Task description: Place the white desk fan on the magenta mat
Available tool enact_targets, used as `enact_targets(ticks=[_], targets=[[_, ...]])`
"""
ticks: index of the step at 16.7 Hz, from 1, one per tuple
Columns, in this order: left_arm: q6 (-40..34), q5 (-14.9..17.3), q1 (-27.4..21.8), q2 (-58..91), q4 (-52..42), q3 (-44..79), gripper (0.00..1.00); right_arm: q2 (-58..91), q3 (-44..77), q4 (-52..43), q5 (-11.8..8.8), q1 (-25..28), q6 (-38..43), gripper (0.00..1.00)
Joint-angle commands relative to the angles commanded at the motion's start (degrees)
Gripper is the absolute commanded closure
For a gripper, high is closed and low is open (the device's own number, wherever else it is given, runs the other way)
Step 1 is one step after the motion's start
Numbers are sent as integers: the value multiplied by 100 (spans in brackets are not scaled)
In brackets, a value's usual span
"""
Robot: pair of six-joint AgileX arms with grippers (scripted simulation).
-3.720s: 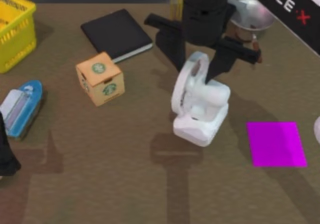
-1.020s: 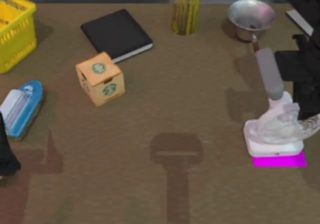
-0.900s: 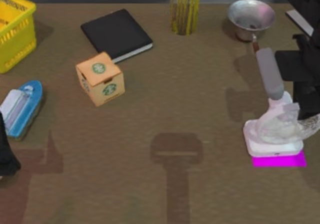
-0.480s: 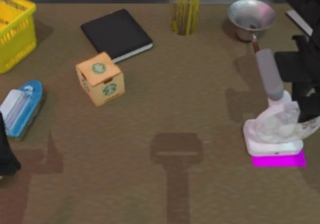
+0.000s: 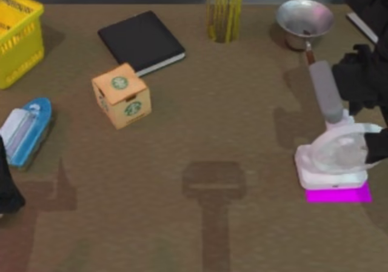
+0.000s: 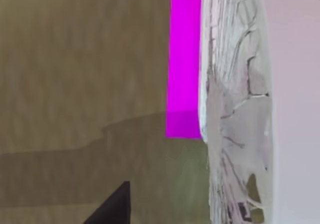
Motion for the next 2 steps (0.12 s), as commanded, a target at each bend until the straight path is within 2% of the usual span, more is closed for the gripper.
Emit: enact_targets(ticks=[2], targets=[[0,0,0,0,0,0,0,0,0,0,0,0,0,0]])
